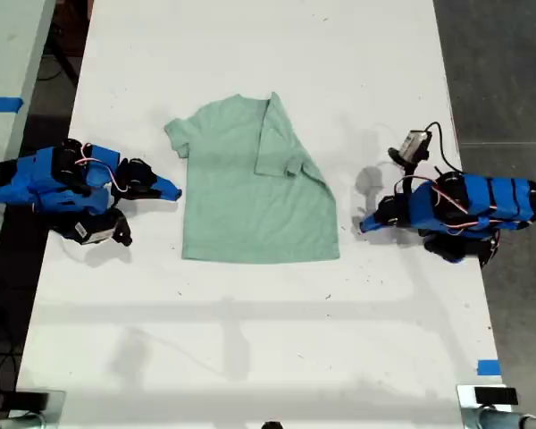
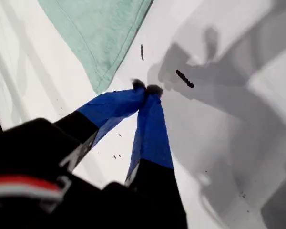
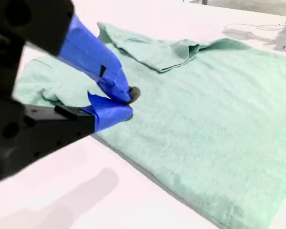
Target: Fold t shirt
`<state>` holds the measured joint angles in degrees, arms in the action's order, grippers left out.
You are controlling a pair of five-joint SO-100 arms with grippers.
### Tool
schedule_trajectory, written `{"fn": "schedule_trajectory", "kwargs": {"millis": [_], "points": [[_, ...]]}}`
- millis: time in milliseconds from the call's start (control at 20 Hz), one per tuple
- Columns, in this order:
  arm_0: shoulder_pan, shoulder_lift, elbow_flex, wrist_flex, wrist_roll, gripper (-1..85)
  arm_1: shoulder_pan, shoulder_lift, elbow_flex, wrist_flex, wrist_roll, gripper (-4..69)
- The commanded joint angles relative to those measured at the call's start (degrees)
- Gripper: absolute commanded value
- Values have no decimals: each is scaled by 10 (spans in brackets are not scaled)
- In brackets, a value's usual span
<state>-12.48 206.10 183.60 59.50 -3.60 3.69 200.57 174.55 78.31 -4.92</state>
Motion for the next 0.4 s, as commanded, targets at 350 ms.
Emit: {"fn": "schedule_trajectory", "kwargs": {"millis": [350], "points": [[3,4,4,-7,4,-1,4,4,25,-4,-13,1]]}}
